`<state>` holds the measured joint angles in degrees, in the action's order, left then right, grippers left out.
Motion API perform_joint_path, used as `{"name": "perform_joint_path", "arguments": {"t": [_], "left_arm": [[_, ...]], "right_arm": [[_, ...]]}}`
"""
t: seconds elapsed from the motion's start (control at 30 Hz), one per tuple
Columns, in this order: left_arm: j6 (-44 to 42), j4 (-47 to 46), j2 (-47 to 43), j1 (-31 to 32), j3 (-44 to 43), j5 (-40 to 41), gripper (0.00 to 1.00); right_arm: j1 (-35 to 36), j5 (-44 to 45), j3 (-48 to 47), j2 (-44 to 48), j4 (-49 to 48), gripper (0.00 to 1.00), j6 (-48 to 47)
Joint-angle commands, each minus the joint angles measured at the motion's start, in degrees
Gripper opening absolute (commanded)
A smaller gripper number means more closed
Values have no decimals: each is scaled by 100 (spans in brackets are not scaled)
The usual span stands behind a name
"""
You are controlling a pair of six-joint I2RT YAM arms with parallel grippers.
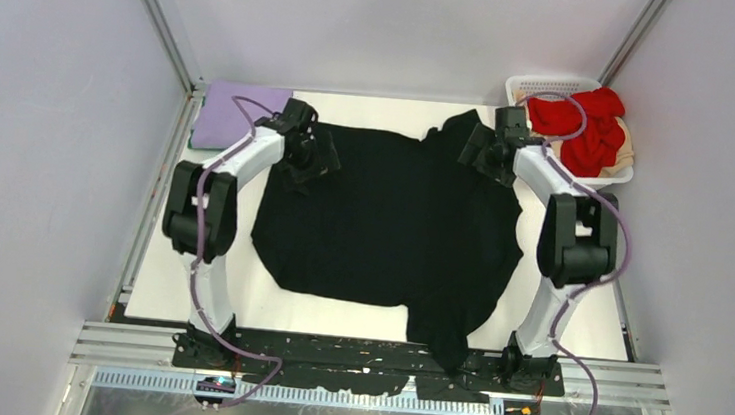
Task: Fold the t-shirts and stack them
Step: Flatten out the tshirt
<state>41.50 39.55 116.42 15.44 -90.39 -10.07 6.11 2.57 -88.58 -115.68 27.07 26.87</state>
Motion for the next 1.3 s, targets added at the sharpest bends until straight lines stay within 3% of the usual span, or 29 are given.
{"name": "perform_joint_path", "arguments": {"t": [0.0,0.17,0.4,0.77,0.93,1.27], "left_arm": [[-339,-218,-1522,231,1322,66,100],[-371,-447,-2245,673,2645,-14,100],[-74,-1015,-2554,838,3690,115,100],[157,-408,-3568,376,4686,1632,100],[215,-241,-4132,-69,5182,1771,100],[972,891,-5722,-358,5363,2876,100]], "right_arm": [[125,162,1319,1782,-595,95,66],[426,-70,3178,2884,-1200,96,217],[585,-371,4051,2905,-1457,95,267],[474,186,4204,2609,-1320,95,215],[382,245,4239,2555,-1301,95,255],[347,186,4277,2752,-1359,95,247]]}}
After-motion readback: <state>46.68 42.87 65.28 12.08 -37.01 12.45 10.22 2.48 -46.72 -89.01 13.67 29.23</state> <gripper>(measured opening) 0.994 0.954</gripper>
